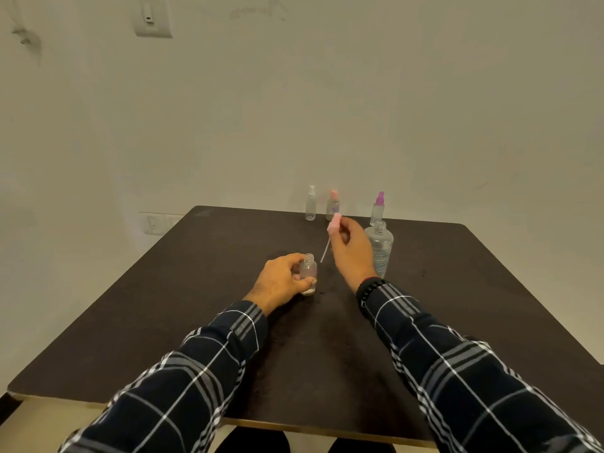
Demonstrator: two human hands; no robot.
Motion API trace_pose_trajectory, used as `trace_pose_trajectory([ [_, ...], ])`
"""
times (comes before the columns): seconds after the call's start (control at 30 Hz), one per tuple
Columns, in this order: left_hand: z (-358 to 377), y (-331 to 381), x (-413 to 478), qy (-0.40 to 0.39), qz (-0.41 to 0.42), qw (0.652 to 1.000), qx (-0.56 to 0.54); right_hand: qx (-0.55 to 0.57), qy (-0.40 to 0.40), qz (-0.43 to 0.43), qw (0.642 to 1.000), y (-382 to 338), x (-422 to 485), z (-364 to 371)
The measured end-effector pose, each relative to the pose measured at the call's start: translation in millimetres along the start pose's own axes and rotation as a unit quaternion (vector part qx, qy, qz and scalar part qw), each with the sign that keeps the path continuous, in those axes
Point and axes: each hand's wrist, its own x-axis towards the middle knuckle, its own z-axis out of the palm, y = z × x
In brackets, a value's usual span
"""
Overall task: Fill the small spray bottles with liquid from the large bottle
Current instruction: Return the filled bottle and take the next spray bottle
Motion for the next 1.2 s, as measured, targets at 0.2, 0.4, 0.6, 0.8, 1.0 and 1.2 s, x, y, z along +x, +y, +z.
trace_pose_trajectory([
  [0.2, -2.0, 5.3, -1.7, -0.005, -0.015, 1.000, -0.001, 0.160, 0.030, 0.011, 0.987, -21.7, -2.0, -5.4],
  [0.4, -1.3, 5.0, -2.6, -0.004, -0.022, 1.000, 0.005, 0.098, -0.029, 0.006, 0.995, -12.8, -11.5, 4.5],
  [0.6, 0.0, 4.4, -0.5, -0.004, -0.023, 1.000, 0.014, -0.005, -0.140, 0.011, 0.990, -0.3, -19.9, 8.3],
  [0.8, -0.1, 1.0, -0.5, -0.005, -0.001, 1.000, 0.007, -0.041, -0.183, 0.019, 0.982, 11.4, -26.8, 6.3],
  [1.0, 0.9, -0.4, -0.7, -0.004, -0.001, 1.000, -0.001, -0.024, -0.154, 0.060, 0.986, 7.7, -25.8, 8.9],
  [1.2, 1.7, -2.2, 0.5, 0.005, -0.005, 1.000, -0.019, -0.025, -0.195, 0.056, 0.979, 8.2, -36.1, 8.9],
])
